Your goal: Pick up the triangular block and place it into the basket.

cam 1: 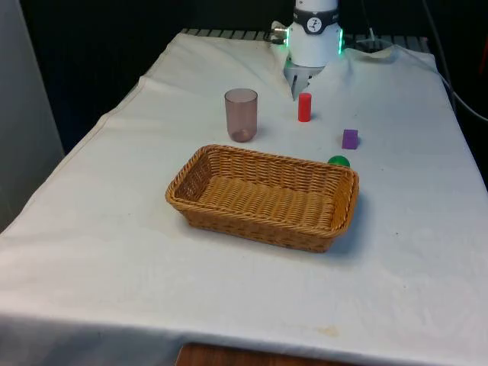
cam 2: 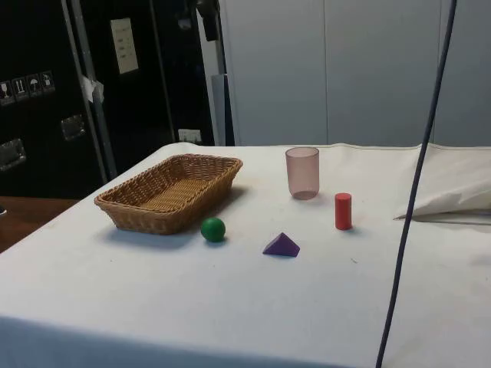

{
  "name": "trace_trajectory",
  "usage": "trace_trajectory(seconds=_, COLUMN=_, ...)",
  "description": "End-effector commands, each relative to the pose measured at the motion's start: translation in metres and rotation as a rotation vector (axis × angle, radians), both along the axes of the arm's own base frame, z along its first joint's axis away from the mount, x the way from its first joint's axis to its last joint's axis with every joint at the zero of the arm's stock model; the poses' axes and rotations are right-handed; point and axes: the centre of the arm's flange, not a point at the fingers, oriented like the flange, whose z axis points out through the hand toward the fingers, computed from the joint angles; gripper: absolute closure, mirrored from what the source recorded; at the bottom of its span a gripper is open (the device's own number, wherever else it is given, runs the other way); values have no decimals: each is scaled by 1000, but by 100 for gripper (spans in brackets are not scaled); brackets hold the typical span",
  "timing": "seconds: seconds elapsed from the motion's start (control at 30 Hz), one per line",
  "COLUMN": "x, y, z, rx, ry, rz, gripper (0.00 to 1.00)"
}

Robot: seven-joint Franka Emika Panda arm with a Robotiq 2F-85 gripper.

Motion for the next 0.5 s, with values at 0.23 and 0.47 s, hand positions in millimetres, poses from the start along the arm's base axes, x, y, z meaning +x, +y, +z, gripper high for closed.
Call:
trace_trajectory(seconds=0.23, x=-4, y=9, z=-22, rx=-1, ry=-20, rz=-8, gripper=0)
trace_trajectory(seconds=0.47, x=-13, y=18, z=-37, rx=-8, ry=-41, rz=-11, gripper=0)
